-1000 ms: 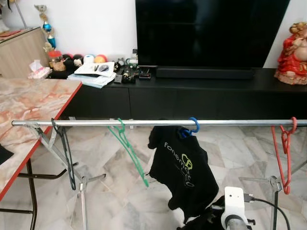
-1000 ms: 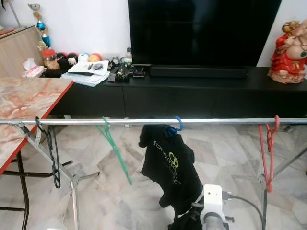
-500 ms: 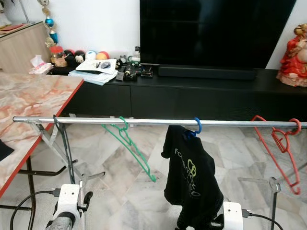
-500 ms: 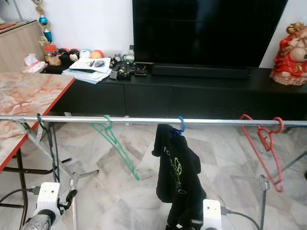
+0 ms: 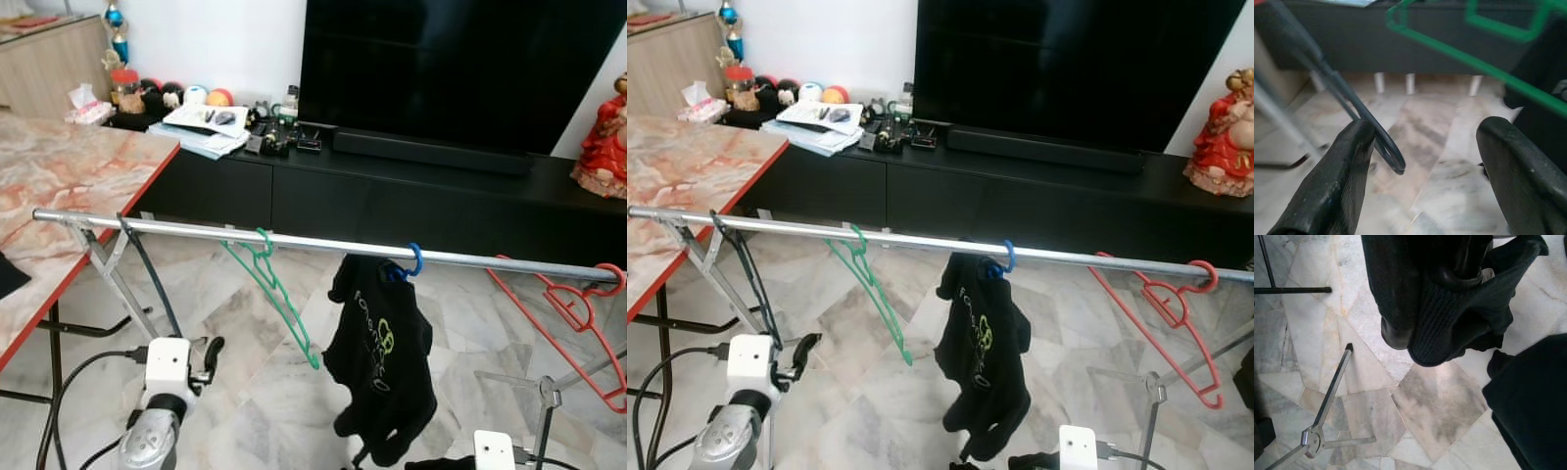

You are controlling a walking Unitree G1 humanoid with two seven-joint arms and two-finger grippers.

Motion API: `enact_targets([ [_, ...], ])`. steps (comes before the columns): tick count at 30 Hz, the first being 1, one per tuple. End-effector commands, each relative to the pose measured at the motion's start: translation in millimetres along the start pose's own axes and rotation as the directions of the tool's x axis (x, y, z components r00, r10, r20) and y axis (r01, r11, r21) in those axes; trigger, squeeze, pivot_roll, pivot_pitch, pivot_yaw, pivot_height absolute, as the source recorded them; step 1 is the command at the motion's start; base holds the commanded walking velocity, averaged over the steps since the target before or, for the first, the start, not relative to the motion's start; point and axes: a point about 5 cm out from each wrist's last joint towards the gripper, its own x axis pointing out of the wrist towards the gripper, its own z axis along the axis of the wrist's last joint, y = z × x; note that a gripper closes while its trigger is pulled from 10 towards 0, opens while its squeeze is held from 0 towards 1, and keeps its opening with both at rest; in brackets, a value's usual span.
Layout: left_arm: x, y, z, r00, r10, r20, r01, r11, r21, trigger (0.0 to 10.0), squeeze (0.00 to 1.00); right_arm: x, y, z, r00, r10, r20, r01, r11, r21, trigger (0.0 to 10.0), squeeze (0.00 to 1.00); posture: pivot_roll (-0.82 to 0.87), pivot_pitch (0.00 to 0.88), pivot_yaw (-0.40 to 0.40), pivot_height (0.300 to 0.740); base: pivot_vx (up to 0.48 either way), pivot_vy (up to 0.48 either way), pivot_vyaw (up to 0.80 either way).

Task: Hang hanger

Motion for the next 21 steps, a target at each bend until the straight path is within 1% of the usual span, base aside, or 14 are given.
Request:
enact_targets([
  [1, 6.8, -15.3, 9.3, 0.997, -0.081, -0.003, 0.081, 0.996, 0.022, 10.0, 0.0, 0.1, -3.9, -1.7, 1.0, -0.011, -0.005, 0.011, 1.0, 0.005, 10.0, 0.0, 0.19, 0.0, -0.085, 0.74, 0.0, 0.0, 0.0],
  [3, 9.0, -19.5, 11.6, 0.994, -0.106, -0.016, 0.106, 0.994, 0.039, 10.0, 0.0, 0.0, -3.1, -1.1, 1.0, -0.013, -0.001, 0.013, 1.0, 0.027, 10.0, 0.0, 0.18, 0.0, -0.075, 0.74, 0.0, 0.0, 0.0],
  [4, 11.4, -22.5, 13.8, 0.992, -0.128, -0.02, 0.129, 0.989, 0.073, 10.0, 0.0, 0.0, -2.5, -0.8, 1.0, -0.011, 0.002, 0.011, 1.0, 0.029, 10.0, 0.0, 0.17, 0.0, -0.064, 0.74, 0.0, 0.0, 0.0],
  [5, 14.6, -26.3, 16.3, 0.987, -0.157, -0.028, 0.159, 0.978, 0.131, 10.0, 0.0, -0.2, -1.7, -0.8, 1.0, -0.009, 0.006, 0.009, 0.999, 0.033, 10.0, 0.0, 0.16, 0.0, -0.058, 0.74, 0.0, 0.0, 0.0],
  [6, 14.6, -26.3, 16.3, 0.987, -0.157, -0.028, 0.159, 0.978, 0.131, 10.0, 0.0, -0.2, -1.7, -0.8, 1.0, -0.009, 0.006, 0.009, 0.999, 0.033, 10.0, 0.0, 0.16, 0.0, -0.058, 0.74, 0.0, 0.0, 0.0],
  [8, 15.4, -25.0, 14.3, 0.987, -0.156, -0.05, 0.163, 0.968, 0.193, 10.0, 0.0, -1.2, 0.9, -3.9, 1.0, -0.004, -0.001, 0.004, 0.999, 0.049, 10.0, 0.0, 0.15, 0.0, -0.032, 0.74, 0.0, 0.0, 0.0],
  [12, 13.0, -20.2, 12.3, 0.988, -0.14, -0.067, 0.151, 0.968, 0.199, 10.0, 0.0, -3.5, 4.6, -11.7, 1.0, 0.0, -0.022, 0.001, 0.998, 0.064, 10.0, 0.0, 0.14, 0.0, -0.003, 0.74, 0.0, 0.0, 0.0],
  [17, 12.3, -17.3, 16.0, 0.99, -0.129, -0.056, 0.138, 0.968, 0.208, 10.0, 0.0, -6.6, 8.9, -21.4, 0.999, 0.005, -0.045, -0.001, 0.997, 0.081, 10.0, 0.0, 0.12, 0.0, 0.029, 0.74, 0.0, 0.0, 0.0],
  [21, 13.7, -16.7, 17.8, 0.992, -0.119, -0.047, 0.126, 0.969, 0.211, 10.0, 0.0, -7.5, 9.4, -24.6, 0.999, 0.007, -0.053, -0.003, 0.996, 0.084, 10.0, 0.0, 0.12, 0.0, 0.032, 0.74, 0.0, 0.0, 0.0],
])
